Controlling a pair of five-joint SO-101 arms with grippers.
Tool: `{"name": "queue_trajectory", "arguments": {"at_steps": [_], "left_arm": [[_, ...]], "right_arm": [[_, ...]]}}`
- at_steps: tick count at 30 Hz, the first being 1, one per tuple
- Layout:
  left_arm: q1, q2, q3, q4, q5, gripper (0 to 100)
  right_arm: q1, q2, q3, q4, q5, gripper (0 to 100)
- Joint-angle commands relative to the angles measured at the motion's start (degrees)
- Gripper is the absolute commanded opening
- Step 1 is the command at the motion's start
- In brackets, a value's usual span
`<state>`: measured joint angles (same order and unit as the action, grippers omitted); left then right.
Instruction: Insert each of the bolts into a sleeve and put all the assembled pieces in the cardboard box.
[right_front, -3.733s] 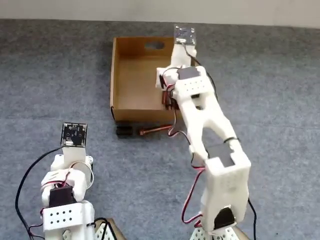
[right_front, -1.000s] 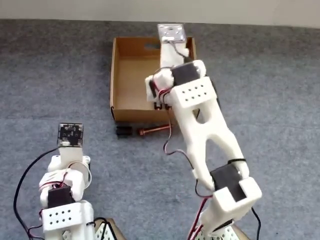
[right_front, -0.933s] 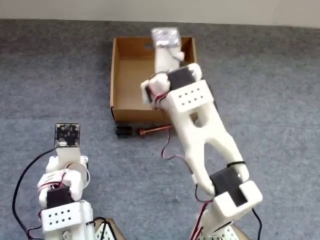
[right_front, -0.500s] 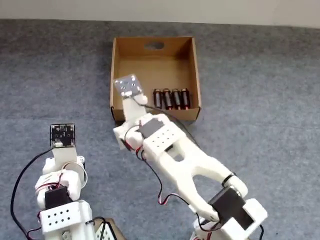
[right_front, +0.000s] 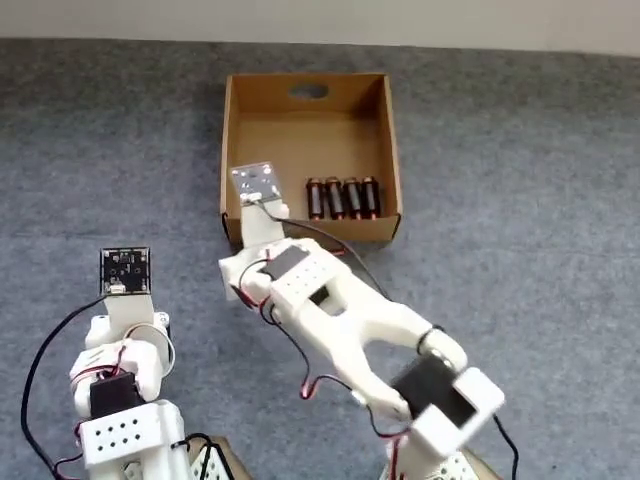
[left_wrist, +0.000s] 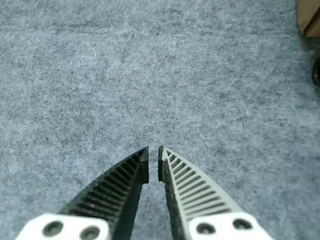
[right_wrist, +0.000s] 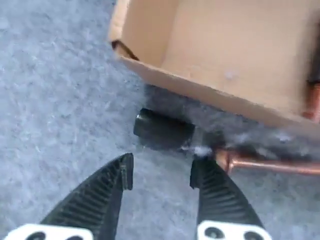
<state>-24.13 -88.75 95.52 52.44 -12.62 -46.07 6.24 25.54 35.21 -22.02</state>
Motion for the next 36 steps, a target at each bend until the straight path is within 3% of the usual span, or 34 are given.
{"name": "queue_trajectory", "arguments": {"at_steps": [1,9,14,28,36], "left_arm": [[-0.6,-0.6,-1.2,-1.1,0.4,6],[-0.5,-0.6,-1.2,-1.1,0.4,6],[-0.5,-0.6,-1.2,-1.1,0.4,6],[-0.5,-0.6,-1.2,-1.1,0.4,6],[-0.5,-0.6,-1.2,-1.1,0.4,6]], "right_arm": [[-1.3,3.1,-5.7,-0.7,-0.7,18.5],[-1.4,7.9,-11.1,-0.7,-0.7,18.7],[-1.5,10.5,-13.1,-0.6,-0.7,28.9],[-1.5,21.5,-24.9,-0.5,-0.8,25.3],[-1.7,21.6,-25.5,10.9,-0.8,25.3]]}}
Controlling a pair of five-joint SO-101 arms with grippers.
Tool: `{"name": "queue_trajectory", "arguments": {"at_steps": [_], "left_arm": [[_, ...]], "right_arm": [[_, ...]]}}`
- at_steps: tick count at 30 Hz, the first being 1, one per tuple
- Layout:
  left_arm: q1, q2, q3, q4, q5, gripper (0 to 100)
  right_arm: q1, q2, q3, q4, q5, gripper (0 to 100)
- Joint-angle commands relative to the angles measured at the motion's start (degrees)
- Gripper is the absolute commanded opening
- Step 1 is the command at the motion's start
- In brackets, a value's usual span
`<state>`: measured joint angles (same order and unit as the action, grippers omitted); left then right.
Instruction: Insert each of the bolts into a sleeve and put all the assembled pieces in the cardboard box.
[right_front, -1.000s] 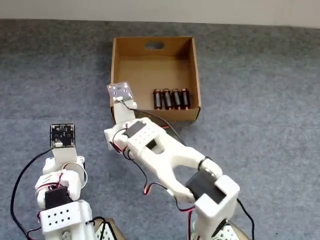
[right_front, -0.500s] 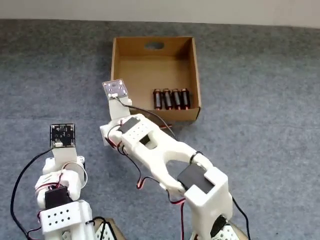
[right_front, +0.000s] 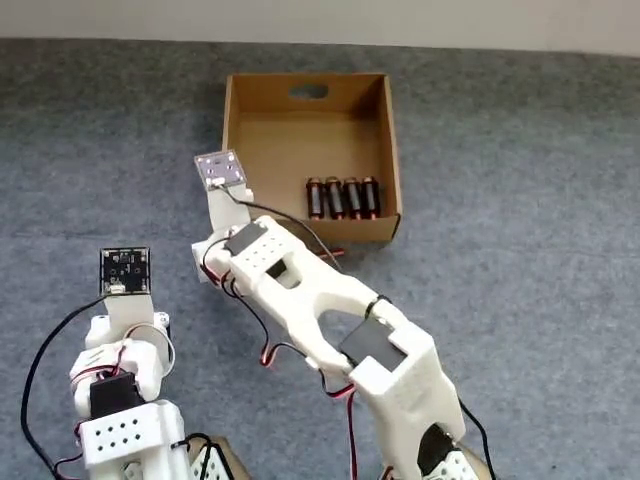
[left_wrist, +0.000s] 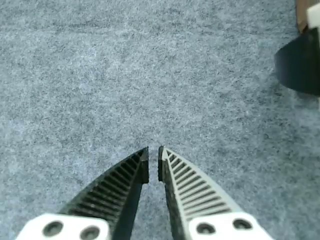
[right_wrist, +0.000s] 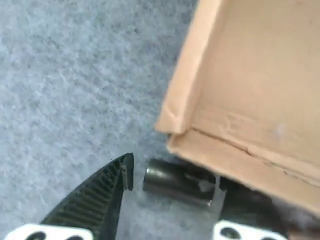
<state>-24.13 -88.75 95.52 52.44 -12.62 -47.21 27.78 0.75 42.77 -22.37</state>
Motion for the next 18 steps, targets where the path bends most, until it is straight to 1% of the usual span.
{"name": "queue_trajectory", "arguments": {"at_steps": [1,8,10,11,13,16,18], "left_arm": [[-0.5,-0.6,-1.2,-1.1,0.4,6],[-0.5,-0.6,-1.2,-1.1,0.4,6],[-0.5,-0.6,-1.2,-1.1,0.4,6],[-0.5,-0.6,-1.2,-1.1,0.4,6],[-0.5,-0.6,-1.2,-1.1,0.4,6],[-0.5,-0.6,-1.2,-1.1,0.4,6],[-0.5,-0.6,-1.2,-1.1,0.4,6]], "right_arm": [[-0.6,0.0,-0.7,3.9,-0.4,25.3],[-0.6,0.3,-0.7,3.7,-0.4,25.3],[-1.2,0.4,-0.7,3.7,-2.5,25.1],[-1.3,0.4,-0.7,4.0,-4.1,23.9],[-1.5,0.4,-0.4,4.0,-6.2,17.5],[-1.9,0.3,-0.3,4.1,-5.3,9.0],[-2.1,0.2,-0.2,4.4,-5.1,7.9]]}}
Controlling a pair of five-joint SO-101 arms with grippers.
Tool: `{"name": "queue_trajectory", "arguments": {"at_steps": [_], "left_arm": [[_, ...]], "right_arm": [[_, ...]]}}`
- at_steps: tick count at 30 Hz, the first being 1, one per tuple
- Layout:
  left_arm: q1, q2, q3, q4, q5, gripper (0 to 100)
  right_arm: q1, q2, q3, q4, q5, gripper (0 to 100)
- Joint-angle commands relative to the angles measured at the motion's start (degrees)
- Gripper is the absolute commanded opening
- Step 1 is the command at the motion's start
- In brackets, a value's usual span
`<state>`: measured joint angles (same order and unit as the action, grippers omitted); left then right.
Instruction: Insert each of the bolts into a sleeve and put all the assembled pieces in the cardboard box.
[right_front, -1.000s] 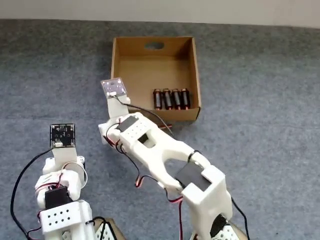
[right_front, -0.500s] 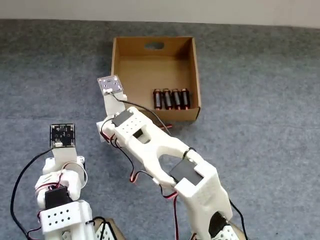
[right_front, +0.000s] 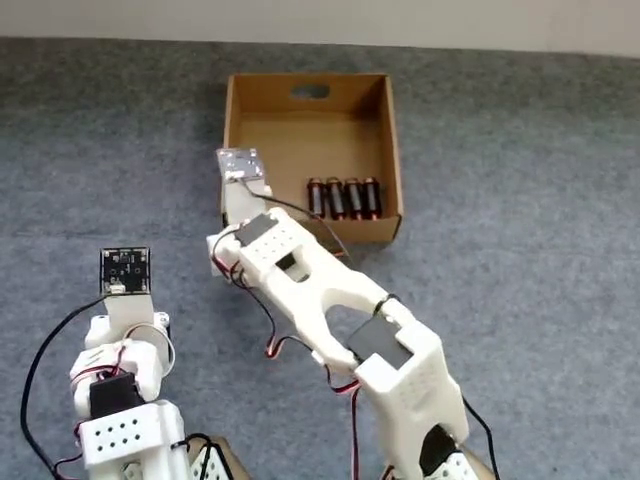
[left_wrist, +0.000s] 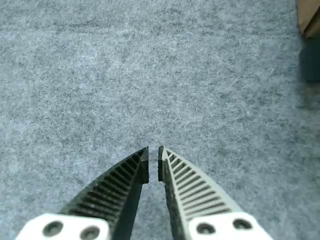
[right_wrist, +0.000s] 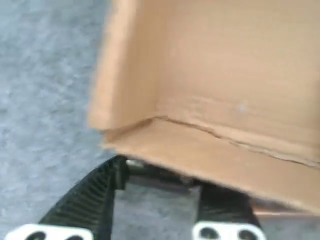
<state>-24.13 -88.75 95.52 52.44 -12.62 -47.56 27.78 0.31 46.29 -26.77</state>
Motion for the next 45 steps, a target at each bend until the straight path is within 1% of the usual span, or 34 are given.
{"name": "queue_trajectory", "arguments": {"at_steps": [1,6,9,13,17,20,23,28,30,33,35,37,39,45], "left_arm": [[-0.5,-0.6,-1.2,-1.1,0.4,6],[-0.5,-0.6,-1.2,-1.1,0.4,6],[-0.5,-0.6,-1.2,-1.1,0.4,6],[-0.5,-0.6,-1.2,-1.1,0.4,6],[-0.5,-0.6,-1.2,-1.1,0.4,6],[-0.5,-0.6,-1.2,-1.1,0.4,6],[-0.5,-0.6,-1.2,-1.1,0.4,6],[-0.4,-0.6,-1.2,-1.1,0.4,6],[-0.4,-0.6,-1.1,-1.7,0.4,6],[-0.4,-0.6,-1.0,-1.9,0.4,6],[-0.4,-0.6,-1.0,-1.9,0.4,6],[-0.4,-0.6,-1.0,-1.9,0.4,6],[-0.4,-0.6,-1.0,-1.9,0.4,6],[-0.4,-0.6,-1.0,-1.8,0.4,6]], "right_arm": [[-1.7,0.2,0.2,1.7,-0.6,7.9],[-1.8,-0.8,-0.4,6.9,0.2,7.7],[-2.7,-5.8,0.7,7.8,1.5,7.7],[-4.7,-15.5,7.1,8.0,7.6,4.5],[-3.9,-24.8,16.3,8.3,16.4,4.0],[-1.1,-31.9,24.5,8.3,21.9,4.0],[2.4,-39.4,33.1,8.3,30.7,4.0],[11.3,-53.1,48.1,8.2,45.4,4.0],[15.3,-57.2,53.1,8.1,50.1,4.0],[21.9,-61.9,58.2,8.3,52.7,5.8],[26.8,-63.7,60.9,8.3,54.4,12.0],[29.9,-63.9,62.7,8.3,56.5,19.4],[31.7,-63.8,64.2,8.0,57.1,24.1],[33.5,-64.4,64.4,8.0,56.6,24.1]]}}
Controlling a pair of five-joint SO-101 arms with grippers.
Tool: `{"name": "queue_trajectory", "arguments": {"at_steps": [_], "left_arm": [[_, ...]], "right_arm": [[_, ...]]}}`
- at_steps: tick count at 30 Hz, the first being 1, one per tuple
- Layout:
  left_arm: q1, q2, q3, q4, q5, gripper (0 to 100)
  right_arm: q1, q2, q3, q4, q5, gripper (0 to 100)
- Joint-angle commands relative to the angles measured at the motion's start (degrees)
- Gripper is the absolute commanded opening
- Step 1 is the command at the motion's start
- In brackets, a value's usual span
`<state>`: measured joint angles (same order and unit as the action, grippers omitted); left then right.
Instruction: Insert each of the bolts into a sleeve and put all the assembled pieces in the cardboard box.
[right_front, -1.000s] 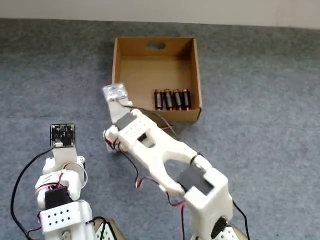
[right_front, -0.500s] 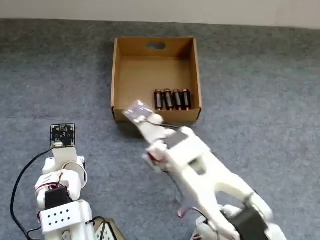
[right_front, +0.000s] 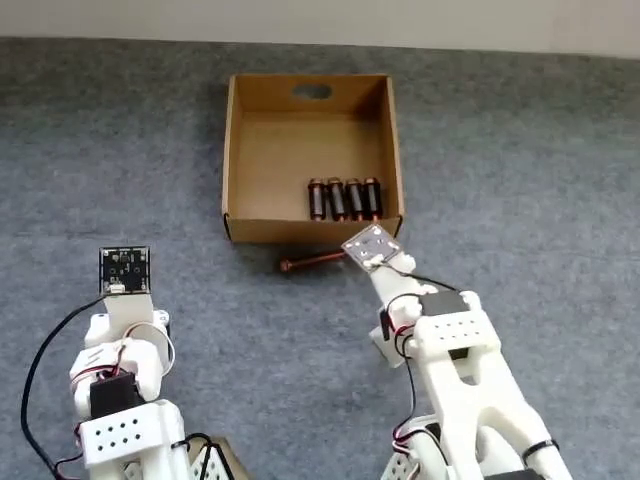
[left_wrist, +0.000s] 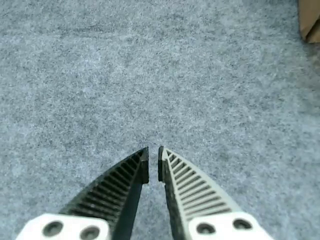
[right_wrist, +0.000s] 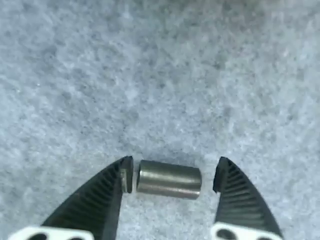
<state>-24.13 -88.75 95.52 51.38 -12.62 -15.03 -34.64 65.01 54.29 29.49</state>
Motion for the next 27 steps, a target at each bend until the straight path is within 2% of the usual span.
{"name": "queue_trajectory", "arguments": {"at_steps": [1,4,6,9,14,17,22,27], "left_arm": [[-0.4,-0.6,-1.0,-0.8,0.4,6],[-0.4,-0.6,-1.0,-0.8,0.4,6],[-0.4,-0.6,-1.0,-0.8,0.4,6],[-0.4,-0.6,-1.0,-0.9,0.4,6],[-0.4,-0.6,-1.0,-1.1,0.4,6],[-0.4,-0.6,-1.0,-1.1,0.4,6],[-0.5,-0.6,-1.0,-1.1,0.4,6],[-0.5,-0.6,-1.0,-1.0,0.4,6]], "right_arm": [[1.0,-2.1,-0.4,-0.2,-0.2,24.1],[0.9,-2.1,-2.6,-0.2,2.2,24.1],[1.1,-2.1,-4.6,0.4,8.0,24.4],[1.5,-2.2,-10.1,7.1,23.8,24.5],[2.0,-2.1,-16.3,25.6,53.6,24.5],[3.6,-1.9,-15.4,29.4,66.5,24.5],[5.8,-1.5,-12.5,26.2,71.6,24.5],[5.8,-1.5,-4.7,13.5,71.6,24.5]]}}
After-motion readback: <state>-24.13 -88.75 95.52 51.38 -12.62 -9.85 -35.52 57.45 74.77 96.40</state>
